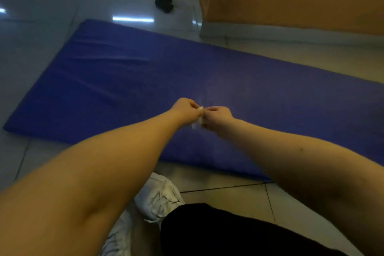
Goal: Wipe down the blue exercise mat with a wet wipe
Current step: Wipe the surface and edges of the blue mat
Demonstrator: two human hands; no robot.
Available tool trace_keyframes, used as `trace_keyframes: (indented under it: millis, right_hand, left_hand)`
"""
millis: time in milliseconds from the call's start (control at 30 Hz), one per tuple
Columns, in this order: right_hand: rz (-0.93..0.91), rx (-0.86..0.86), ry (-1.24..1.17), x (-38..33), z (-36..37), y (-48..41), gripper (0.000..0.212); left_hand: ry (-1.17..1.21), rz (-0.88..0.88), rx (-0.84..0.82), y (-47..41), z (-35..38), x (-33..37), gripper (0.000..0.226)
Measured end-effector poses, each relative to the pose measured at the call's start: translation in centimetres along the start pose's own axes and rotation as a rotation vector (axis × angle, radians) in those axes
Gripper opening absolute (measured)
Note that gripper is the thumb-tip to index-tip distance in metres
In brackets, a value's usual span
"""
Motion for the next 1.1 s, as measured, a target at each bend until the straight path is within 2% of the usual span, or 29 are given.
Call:
trace_keyframes:
  millis: [67,200,233,333,433,500,633,700,733,800,933,1000,1100]
  right_hand:
    - [-0.135,0.083,0.310,2.7,-1.2,-2.1,0.017]
    - [-0.363,0.142,0.890,8.0,-3.1,-3.0,0.017]
    - [-0.402,0.142,0.930,9.2,-2.9,-2.9,0.013]
    - [-0.532,0.147,0.822,11.6,-1.4,-2.1,0.012]
    - [-0.504,0.137,0.846,13.3,1.6,-1.3,0.044]
    - [-0.523,0.063,0.849,14.0,4.3,-0.1,0.057]
    - [-0.803,-0.215,1.067,14.7,8.1,1.3,0.064]
    - [-0.798,-0.304,1.135,14.4,7.2,0.4,0.069]
    - [-0.797,-0.289,1.155,14.4,6.3,-0.6,0.071]
    - [-0.726,-0.211,1.206,13.7,4.0,-3.1,0.077]
    - [-0.421,0.060,1.179,11.1,0.8,-7.9,0.082]
    - [-0.322,0.093,1.130,10.0,1.4,-9.2,0.082]
    - [-0.389,0.035,1.103,9.7,4.2,-7.7,0.083]
  left_hand:
    - [-0.143,-0.021,-0.041,-1.0,1.3,-1.8,0.022]
    - [-0.618,-0.118,-0.042,-1.5,1.5,-5.6,0.016]
    - [-0.716,-0.129,-0.030,-1.5,1.4,-6.5,0.015]
    - [-0.947,-0.103,0.016,-1.6,0.7,-8.9,0.024]
    - [-1.053,-0.096,0.031,-1.8,-0.3,-10.8,0.029]
    - [-1.060,-0.111,0.020,-2.1,-0.6,-11.9,0.033]
    - [-1.054,-0.124,0.017,-2.6,-0.6,-12.0,0.041]
    - [-1.073,-0.114,0.025,-2.6,-0.4,-11.9,0.043]
    - [-1.077,-0.111,0.031,-2.7,-0.2,-11.9,0.043]
    - [-1.082,-0.112,0.044,-2.7,-0.1,-12.1,0.044]
    - [-1.074,-0.121,0.045,-2.6,0.2,-12.5,0.047]
    - [-1.091,-0.120,0.044,-2.7,0.1,-12.4,0.047]
    - [-1.133,-0.123,0.007,-3.2,-0.2,-11.7,0.044]
Point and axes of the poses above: each hand's wrist, its own y-axis away from the middle knuckle, its own z-axis out of the palm, x = y × z, the point moved 1 cm from there along -y, towards the middle knuckle, and after that the axes turned 1 degree about -y, right-handed, at the moved point
